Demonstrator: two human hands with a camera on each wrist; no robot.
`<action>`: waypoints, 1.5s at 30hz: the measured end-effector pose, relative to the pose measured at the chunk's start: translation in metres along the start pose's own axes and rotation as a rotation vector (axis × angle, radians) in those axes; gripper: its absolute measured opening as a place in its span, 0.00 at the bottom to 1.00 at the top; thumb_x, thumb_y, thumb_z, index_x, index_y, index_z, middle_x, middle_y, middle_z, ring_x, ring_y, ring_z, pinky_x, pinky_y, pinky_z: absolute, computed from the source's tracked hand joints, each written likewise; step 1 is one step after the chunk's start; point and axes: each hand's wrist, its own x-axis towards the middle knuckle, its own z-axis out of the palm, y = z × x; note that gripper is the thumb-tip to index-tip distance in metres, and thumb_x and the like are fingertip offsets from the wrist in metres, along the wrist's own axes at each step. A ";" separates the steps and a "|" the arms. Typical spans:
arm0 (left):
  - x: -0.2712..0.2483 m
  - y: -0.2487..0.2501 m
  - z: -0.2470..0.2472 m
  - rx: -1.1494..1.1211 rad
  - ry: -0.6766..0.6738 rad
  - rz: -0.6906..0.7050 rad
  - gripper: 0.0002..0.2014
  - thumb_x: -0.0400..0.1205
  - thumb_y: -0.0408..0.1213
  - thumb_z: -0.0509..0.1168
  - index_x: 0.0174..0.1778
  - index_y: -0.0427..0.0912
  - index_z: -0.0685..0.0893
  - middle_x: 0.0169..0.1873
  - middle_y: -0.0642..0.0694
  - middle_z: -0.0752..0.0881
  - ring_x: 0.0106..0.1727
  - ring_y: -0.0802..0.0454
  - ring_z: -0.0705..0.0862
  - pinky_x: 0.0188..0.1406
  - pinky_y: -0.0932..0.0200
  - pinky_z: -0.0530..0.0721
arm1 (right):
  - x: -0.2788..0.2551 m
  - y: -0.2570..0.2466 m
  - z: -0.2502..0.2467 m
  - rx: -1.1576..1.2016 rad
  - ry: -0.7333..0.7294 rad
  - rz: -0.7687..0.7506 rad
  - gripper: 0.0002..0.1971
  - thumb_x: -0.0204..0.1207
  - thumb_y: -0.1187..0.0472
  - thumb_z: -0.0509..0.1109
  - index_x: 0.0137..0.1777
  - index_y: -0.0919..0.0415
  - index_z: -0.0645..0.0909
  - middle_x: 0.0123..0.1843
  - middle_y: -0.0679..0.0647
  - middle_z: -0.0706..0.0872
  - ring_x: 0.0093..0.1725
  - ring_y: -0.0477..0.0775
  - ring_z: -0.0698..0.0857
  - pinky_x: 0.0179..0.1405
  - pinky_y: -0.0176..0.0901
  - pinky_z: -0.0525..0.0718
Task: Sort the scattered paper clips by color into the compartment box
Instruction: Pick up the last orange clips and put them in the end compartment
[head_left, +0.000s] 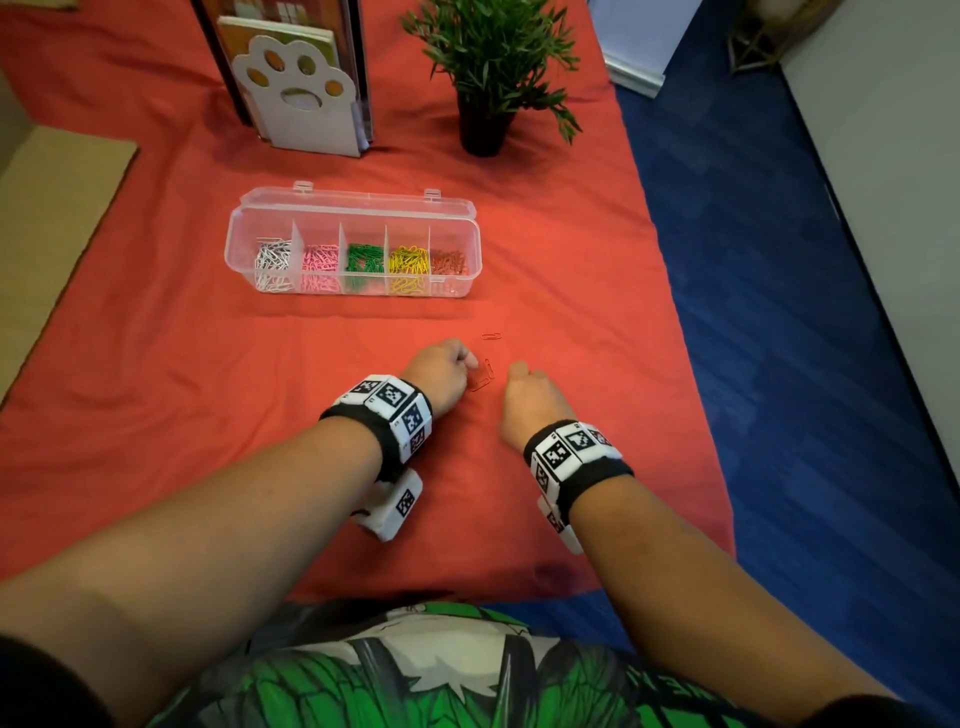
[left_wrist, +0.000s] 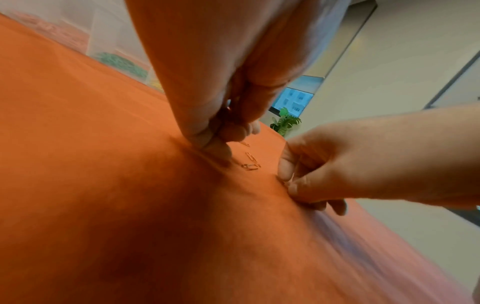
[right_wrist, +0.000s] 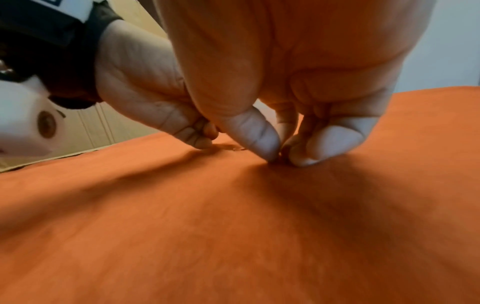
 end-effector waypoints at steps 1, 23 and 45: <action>0.002 0.000 0.003 0.096 0.008 0.038 0.10 0.81 0.35 0.59 0.52 0.37 0.82 0.53 0.36 0.85 0.58 0.39 0.81 0.57 0.55 0.76 | 0.000 0.002 0.000 0.007 0.006 0.010 0.18 0.73 0.69 0.61 0.63 0.68 0.68 0.62 0.68 0.78 0.62 0.68 0.80 0.59 0.53 0.79; -0.006 -0.038 -0.028 -0.675 0.035 -0.207 0.13 0.80 0.26 0.60 0.31 0.45 0.72 0.25 0.44 0.73 0.16 0.59 0.73 0.19 0.66 0.71 | 0.044 -0.026 -0.012 0.089 0.023 -0.003 0.20 0.73 0.66 0.64 0.65 0.69 0.69 0.66 0.67 0.74 0.66 0.66 0.77 0.65 0.51 0.77; 0.060 0.025 -0.005 0.389 0.069 0.208 0.15 0.77 0.40 0.67 0.58 0.41 0.86 0.57 0.40 0.87 0.60 0.42 0.83 0.62 0.55 0.78 | 0.035 0.021 -0.017 0.312 0.009 0.113 0.09 0.78 0.60 0.59 0.52 0.62 0.78 0.57 0.64 0.84 0.60 0.63 0.82 0.59 0.46 0.78</action>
